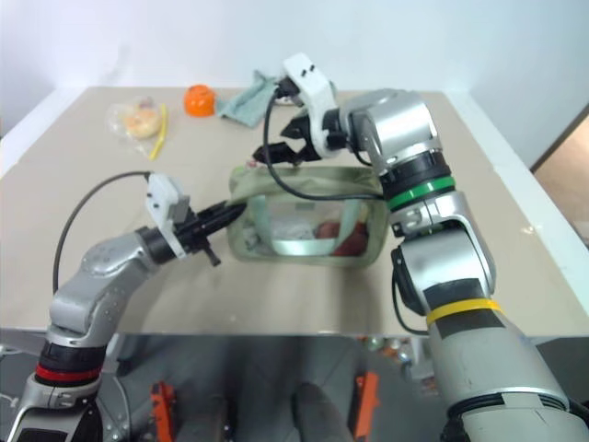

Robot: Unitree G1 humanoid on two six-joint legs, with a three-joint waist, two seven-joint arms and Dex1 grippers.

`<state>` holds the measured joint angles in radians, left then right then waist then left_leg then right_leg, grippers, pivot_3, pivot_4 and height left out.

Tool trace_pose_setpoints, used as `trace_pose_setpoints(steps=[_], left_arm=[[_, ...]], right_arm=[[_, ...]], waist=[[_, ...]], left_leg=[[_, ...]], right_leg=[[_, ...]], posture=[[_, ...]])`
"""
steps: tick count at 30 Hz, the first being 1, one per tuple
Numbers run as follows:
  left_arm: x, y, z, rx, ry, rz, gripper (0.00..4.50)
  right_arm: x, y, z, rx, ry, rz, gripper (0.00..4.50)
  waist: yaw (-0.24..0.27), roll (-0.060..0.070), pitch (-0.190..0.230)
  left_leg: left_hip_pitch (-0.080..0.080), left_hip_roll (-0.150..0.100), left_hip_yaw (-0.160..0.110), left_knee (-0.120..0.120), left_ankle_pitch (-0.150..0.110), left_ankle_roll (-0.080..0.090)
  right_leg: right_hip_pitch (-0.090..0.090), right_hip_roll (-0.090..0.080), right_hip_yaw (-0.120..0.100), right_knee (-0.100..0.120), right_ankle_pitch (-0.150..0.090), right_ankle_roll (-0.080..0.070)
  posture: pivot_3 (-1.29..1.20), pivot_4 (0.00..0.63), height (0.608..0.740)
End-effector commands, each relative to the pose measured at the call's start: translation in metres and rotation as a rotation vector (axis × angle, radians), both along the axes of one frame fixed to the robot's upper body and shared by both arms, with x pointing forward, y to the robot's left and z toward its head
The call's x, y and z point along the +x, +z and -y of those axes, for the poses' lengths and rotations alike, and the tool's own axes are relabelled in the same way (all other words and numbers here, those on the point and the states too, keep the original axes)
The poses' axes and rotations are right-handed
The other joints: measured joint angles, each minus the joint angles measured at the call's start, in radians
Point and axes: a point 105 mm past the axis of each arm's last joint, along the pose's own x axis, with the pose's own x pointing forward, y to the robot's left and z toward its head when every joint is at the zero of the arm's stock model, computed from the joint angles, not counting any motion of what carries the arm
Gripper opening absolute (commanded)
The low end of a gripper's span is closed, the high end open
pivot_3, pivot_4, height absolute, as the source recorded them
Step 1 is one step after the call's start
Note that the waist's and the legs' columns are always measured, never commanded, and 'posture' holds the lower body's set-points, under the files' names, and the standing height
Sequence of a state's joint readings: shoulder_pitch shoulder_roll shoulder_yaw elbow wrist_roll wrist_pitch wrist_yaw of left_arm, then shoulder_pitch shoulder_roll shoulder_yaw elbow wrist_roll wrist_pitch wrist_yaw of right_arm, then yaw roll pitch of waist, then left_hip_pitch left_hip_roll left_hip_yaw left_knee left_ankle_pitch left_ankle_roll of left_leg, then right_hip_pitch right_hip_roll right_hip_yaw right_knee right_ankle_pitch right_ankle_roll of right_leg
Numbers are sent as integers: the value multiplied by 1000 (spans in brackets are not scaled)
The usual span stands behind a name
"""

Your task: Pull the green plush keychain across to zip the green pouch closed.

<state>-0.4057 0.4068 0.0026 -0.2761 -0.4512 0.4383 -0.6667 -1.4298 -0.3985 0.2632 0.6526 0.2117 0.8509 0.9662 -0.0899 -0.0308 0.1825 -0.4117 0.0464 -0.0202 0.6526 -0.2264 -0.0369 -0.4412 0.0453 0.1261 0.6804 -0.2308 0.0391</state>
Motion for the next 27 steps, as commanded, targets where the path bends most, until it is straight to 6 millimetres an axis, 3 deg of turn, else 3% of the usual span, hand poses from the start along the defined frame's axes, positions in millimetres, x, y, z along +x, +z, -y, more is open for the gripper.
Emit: trace_pose_setpoints(steps=[1,12,27], left_arm=[[-3,6,1,6,-11,29,0],[-3,8,2,-4,-13,36,0],[-5,8,3,-12,-18,32,0]], right_arm=[[-8,18,-6,9,62,59,4452],[-10,6,-11,-67,132,170,4452],[-10,-7,-8,-108,157,183,4452]], waist=[[0,0,0],[0,0,0],[0,0,0]], left_leg=[[0,0,0,0,0,0],[0,0,0,0,0,0],[0,0,0,0,0,0]], right_leg=[[0,0,0,0,0,0],[0,0,0,0,0,0],[0,0,0,0,0,0]], posture=[[0,150,740],[0,150,740],[0,150,740]])
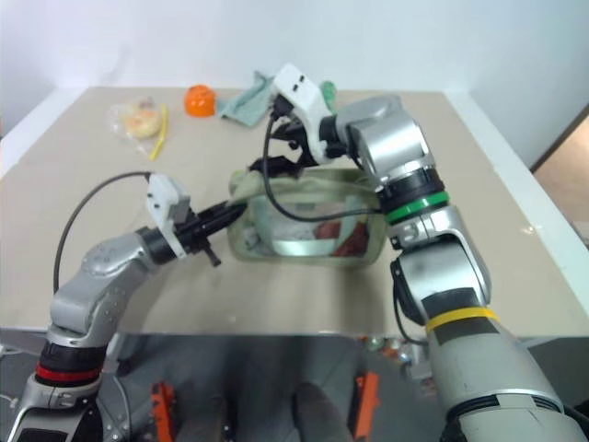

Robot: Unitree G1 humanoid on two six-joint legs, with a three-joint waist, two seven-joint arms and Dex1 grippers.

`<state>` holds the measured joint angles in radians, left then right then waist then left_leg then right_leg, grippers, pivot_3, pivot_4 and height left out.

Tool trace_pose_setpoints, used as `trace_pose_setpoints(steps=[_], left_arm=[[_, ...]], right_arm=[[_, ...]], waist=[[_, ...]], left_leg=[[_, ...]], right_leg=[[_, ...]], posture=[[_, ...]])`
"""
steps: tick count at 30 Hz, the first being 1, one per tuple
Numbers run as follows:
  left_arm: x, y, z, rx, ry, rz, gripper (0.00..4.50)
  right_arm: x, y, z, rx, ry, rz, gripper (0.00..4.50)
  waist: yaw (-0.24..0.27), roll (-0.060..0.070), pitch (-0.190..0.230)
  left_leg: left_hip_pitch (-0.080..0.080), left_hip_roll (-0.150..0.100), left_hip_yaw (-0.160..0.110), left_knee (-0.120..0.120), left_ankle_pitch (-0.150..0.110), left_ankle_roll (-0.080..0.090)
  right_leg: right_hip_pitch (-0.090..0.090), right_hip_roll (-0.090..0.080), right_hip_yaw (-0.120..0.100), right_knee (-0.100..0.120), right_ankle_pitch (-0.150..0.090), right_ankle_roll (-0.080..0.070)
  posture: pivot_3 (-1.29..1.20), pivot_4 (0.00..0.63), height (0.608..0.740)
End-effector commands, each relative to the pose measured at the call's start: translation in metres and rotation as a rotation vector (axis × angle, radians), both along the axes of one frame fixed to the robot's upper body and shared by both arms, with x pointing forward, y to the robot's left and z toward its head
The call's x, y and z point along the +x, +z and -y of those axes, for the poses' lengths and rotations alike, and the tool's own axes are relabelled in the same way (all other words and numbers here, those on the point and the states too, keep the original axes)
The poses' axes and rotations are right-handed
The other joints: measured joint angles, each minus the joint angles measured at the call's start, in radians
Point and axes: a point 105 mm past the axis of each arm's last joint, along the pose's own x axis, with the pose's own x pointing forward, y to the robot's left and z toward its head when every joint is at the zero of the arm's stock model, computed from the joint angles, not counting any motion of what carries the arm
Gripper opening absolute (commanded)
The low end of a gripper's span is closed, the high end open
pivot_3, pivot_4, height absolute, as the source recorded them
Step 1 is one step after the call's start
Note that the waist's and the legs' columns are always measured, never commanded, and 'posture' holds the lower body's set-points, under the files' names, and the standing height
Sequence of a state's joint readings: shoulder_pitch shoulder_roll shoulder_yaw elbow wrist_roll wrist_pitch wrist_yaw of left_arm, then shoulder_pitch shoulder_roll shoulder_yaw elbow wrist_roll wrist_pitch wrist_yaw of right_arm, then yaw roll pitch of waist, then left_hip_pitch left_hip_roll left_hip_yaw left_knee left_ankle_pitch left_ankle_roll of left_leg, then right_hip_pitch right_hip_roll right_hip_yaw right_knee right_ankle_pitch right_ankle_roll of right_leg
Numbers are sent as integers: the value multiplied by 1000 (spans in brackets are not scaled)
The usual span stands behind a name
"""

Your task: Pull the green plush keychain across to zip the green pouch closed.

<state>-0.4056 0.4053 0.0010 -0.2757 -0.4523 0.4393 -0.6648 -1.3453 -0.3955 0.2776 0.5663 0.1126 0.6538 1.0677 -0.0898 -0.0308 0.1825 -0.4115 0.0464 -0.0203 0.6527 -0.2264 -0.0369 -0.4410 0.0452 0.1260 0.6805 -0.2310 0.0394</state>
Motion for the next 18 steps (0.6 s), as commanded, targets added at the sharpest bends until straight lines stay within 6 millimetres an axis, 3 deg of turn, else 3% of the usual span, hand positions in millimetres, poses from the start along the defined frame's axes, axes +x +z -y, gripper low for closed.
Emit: trace_pose_setpoints(steps=[1,11,18], left_arm=[[-6,8,3,-10,-18,34,0],[-7,8,3,-13,-22,29,0],[-7,8,3,-14,-24,27,0]], right_arm=[[-1,-1,1,-33,9,34,4452],[9,8,10,-1,-36,47,4452],[9,-5,10,-33,-16,51,4452]], waist=[[0,0,0],[1,0,0],[1,0,0]], left_leg=[[0,0,0,0,0,0],[1,0,0,0,0,0],[1,0,0,0,0,0]], right_leg=[[0,0,0,0,0,0],[1,0,0,0,0,0],[1,0,0,0,0,0]], posture=[[0,150,740],[0,150,740],[0,150,740]])
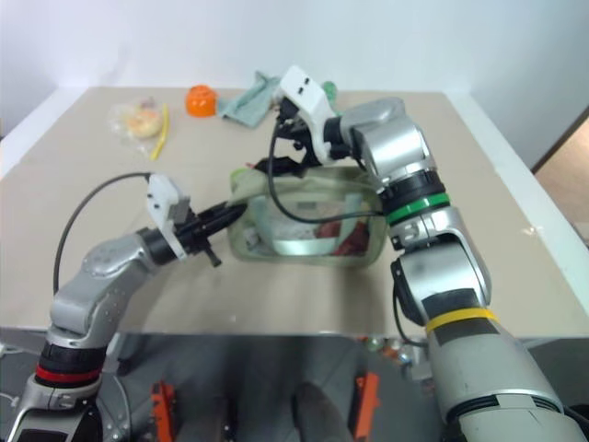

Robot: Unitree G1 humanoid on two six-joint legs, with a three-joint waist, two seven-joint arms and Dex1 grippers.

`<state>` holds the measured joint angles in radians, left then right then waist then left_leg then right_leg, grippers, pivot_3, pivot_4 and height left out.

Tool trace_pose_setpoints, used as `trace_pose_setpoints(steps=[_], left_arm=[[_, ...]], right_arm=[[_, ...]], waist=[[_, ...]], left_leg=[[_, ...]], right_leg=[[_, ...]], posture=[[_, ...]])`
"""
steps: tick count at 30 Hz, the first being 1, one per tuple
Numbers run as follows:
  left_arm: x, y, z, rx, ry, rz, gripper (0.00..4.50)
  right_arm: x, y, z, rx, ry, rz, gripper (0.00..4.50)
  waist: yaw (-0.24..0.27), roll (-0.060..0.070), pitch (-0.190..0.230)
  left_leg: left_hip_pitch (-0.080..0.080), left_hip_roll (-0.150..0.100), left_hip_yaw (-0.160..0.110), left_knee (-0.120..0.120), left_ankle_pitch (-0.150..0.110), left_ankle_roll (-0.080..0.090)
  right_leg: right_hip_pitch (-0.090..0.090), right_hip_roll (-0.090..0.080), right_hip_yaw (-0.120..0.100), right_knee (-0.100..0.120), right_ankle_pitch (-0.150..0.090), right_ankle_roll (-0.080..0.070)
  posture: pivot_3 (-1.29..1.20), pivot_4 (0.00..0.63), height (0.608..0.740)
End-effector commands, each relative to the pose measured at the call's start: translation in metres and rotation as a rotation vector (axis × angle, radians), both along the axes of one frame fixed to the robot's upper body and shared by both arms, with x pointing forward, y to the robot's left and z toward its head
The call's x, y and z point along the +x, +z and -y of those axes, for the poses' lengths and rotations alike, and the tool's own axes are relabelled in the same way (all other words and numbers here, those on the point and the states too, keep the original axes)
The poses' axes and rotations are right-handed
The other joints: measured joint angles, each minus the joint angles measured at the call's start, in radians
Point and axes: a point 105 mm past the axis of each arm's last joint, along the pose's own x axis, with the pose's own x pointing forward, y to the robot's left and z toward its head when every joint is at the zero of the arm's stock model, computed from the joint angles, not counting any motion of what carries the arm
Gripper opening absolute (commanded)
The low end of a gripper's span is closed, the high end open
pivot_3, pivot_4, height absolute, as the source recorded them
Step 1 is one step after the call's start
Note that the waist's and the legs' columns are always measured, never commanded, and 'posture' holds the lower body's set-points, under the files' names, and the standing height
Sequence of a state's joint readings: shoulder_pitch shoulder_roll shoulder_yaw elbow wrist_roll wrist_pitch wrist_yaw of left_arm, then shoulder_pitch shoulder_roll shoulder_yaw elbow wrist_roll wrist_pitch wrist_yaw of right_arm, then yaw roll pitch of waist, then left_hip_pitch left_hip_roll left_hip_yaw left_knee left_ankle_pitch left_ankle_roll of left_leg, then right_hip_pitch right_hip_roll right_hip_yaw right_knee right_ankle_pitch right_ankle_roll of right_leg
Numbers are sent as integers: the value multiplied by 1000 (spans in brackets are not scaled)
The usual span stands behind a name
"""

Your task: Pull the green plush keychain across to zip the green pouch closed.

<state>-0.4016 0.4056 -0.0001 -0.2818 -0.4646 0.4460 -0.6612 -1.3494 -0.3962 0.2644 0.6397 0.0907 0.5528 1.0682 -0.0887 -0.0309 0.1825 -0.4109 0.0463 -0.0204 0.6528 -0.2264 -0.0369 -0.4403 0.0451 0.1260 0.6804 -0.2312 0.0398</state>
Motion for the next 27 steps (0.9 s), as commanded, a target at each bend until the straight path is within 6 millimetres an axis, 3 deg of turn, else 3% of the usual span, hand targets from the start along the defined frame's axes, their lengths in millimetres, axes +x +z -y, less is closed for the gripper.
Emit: trace_pose_setpoints(steps=[1,14,21,27], left_arm=[[-6,9,2,-7,-17,34,0],[-4,10,1,-18,-7,30,0],[-5,11,3,-22,-18,29,0],[-6,10,3,-24,-19,26,0]], right_arm=[[1,-5,3,-33,-8,11,4452],[-14,-11,-17,-63,137,56,4452],[-6,5,-19,-35,109,108,4452],[4,24,-7,-8,60,128,4452]], waist=[[0,0,0],[-1,0,0],[-4,0,0],[-3,0,0]], left_leg=[[0,0,0,0,0,0],[2,0,0,0,0,0],[2,0,0,0,0,0],[2,0,0,0,0,0]], right_leg=[[0,0,0,0,0,0],[1,0,0,0,0,0],[1,0,0,0,0,0],[1,0,0,0,0,0]], posture=[[0,150,740],[0,150,740],[0,150,740],[0,150,740]])
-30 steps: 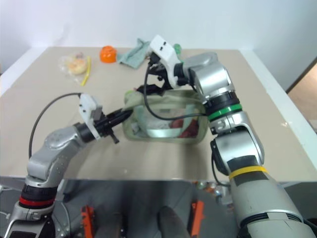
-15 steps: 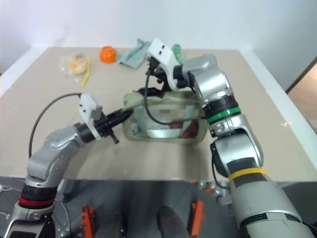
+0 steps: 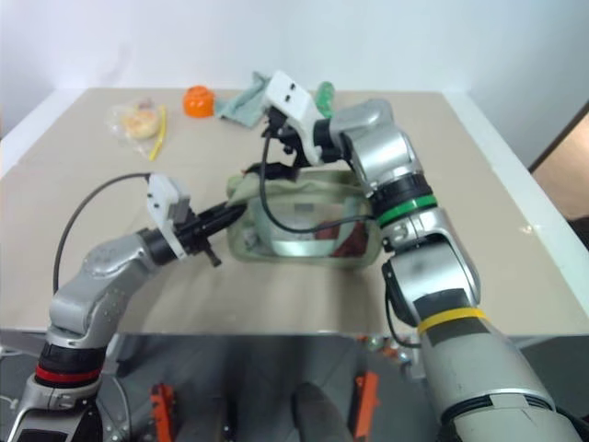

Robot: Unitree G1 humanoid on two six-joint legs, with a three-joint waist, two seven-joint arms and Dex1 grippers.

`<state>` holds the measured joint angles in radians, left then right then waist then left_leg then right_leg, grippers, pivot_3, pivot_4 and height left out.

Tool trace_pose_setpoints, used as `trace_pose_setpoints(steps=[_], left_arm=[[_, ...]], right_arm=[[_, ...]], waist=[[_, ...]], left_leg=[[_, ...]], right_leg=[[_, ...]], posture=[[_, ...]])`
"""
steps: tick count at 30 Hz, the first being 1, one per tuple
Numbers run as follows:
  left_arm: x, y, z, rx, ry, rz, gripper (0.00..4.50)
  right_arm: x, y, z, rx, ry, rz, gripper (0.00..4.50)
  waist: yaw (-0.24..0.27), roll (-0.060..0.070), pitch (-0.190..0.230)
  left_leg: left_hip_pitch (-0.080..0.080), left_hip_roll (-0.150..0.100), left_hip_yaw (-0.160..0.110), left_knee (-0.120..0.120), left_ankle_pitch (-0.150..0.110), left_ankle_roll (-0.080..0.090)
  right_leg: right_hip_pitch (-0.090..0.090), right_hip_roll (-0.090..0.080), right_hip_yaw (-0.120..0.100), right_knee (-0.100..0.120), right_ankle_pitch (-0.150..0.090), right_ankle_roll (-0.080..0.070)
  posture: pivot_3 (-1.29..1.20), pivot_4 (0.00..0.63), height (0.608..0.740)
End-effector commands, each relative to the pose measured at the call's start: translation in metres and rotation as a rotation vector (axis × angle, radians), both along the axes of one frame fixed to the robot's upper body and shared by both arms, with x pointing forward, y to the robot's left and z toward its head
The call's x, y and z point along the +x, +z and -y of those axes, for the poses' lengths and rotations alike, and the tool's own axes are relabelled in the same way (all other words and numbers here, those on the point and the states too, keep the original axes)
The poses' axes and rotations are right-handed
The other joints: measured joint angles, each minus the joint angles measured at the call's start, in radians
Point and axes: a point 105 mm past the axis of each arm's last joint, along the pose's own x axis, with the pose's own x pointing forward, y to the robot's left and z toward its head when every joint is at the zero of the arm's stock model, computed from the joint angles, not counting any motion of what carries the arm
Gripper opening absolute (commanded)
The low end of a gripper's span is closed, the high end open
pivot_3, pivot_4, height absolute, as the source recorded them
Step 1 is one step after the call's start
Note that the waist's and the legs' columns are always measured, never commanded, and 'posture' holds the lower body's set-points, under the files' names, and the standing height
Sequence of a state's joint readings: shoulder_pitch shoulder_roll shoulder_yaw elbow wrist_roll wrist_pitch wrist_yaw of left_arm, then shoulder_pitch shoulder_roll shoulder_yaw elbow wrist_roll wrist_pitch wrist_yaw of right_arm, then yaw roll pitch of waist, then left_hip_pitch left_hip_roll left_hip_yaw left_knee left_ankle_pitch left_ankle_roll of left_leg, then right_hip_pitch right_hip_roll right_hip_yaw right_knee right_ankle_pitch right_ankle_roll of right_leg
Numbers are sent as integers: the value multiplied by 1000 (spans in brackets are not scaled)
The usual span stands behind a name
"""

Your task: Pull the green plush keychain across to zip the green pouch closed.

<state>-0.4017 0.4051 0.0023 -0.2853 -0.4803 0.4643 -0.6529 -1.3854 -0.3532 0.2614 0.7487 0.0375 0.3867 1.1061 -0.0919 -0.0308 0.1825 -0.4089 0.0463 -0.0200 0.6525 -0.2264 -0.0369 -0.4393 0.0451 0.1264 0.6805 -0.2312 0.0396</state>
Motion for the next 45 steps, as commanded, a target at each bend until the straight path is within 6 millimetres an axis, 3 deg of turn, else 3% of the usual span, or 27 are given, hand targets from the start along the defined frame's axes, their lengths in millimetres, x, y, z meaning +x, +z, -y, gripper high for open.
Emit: trace_pose_setpoints(steps=[1,5,10,19,34,37,45], left_arm=[[-6,11,3,-13,-18,42,0],[-5,11,4,-11,-20,43,0],[-5,12,4,-12,-22,46,0],[-6,27,4,-92,-36,72,0],[-9,23,4,-101,-30,43,0],[-10,21,4,-93,-29,41,0],[-9,20,3,-80,-23,41,0]], right_arm=[[4,25,8,30,-23,56,4452],[8,27,18,11,-41,78,4452],[9,13,22,-30,-29,88,4452],[-5,-6,3,-85,111,79,4452],[-10,-14,-15,-103,182,69,4452],[-12,-13,-17,-87,193,66,3624],[-14,-9,-17,-40,202,48,907]], waist=[[0,0,0],[0,0,0],[0,0,0],[0,0,0],[0,0,0],[-1,0,0],[-1,0,0]], left_leg=[[0,0,0,0,0,0],[0,0,0,0,0,0],[0,0,0,-1,0,0],[0,0,0,-1,0,0],[0,0,0,-1,0,0],[0,0,0,-1,0,0],[0,0,0,-1,0,0]], right_leg=[[0,0,0,0,0,0],[0,0,0,0,0,0],[0,0,0,0,-1,0],[0,0,0,0,-1,0],[0,0,0,0,0,0],[0,0,0,0,0,0],[0,0,0,0,0,0]], posture=[[0,150,740],[0,150,740],[0,150,740],[0,150,740],[0,150,740],[0,150,740],[0,150,740]])
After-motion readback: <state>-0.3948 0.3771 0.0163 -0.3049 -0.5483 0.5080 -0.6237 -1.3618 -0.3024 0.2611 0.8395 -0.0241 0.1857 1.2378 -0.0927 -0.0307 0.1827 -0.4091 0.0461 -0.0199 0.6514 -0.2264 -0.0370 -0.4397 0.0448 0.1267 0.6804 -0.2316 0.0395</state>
